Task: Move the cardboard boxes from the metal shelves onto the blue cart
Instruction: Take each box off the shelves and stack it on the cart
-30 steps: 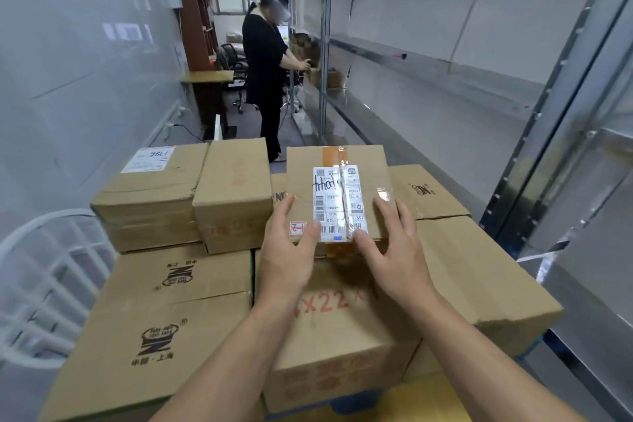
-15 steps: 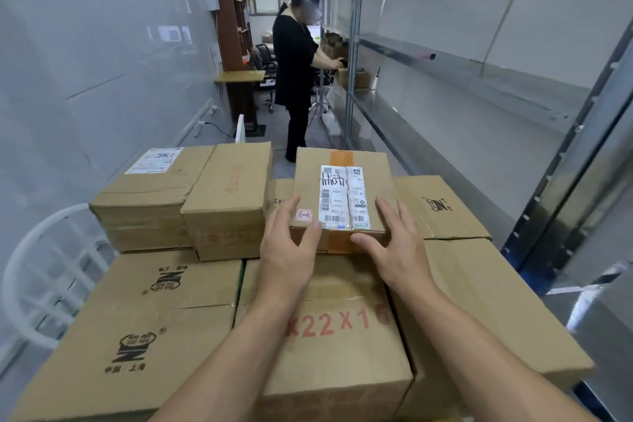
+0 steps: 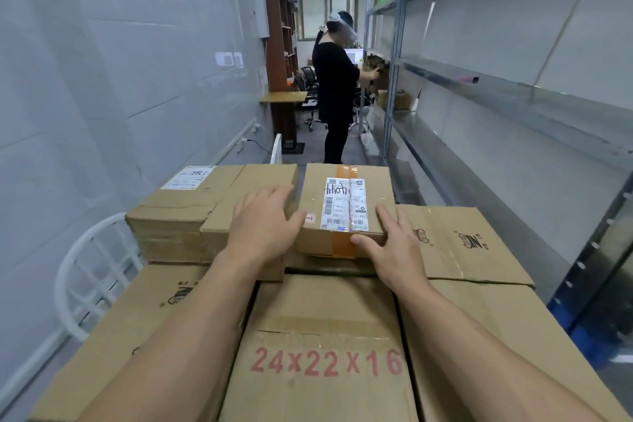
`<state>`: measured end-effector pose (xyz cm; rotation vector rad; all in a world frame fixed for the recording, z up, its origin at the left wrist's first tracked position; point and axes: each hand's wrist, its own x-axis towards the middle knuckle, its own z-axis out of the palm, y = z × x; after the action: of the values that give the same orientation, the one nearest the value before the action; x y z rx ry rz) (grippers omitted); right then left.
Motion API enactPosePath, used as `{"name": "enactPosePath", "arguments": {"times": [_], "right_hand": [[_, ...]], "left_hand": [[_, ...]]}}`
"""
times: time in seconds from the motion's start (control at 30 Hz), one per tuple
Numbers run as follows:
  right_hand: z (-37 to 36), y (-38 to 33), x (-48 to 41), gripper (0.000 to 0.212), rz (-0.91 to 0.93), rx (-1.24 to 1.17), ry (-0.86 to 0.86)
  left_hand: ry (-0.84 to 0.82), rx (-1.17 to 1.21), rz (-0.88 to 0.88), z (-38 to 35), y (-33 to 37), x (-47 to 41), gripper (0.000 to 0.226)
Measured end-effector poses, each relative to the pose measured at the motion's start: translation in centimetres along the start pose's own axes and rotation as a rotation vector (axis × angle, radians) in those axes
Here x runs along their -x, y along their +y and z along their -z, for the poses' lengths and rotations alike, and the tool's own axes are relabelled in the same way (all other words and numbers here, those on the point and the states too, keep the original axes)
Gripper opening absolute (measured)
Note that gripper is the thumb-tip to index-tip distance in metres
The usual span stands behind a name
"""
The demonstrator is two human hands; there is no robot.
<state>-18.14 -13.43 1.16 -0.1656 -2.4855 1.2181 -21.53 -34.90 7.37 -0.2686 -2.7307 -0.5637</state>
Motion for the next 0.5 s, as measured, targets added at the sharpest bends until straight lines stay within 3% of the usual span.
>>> {"name": "enactPosePath", "arguments": {"times": [0.17, 0.5], "right_hand": [[-0.7, -0.4, -2.0, 0.081, 0.003, 0.024, -0.032], [-2.5, -0.1, -3.8, 0.08, -0.031, 0.005, -0.053]], "left_hand": [[-0.136, -0.093, 0.077, -0.2, -1.3, -1.1, 0.046], [-0.15, -0.146, 0.101, -0.5, -1.2, -1.5, 0.037]]}}
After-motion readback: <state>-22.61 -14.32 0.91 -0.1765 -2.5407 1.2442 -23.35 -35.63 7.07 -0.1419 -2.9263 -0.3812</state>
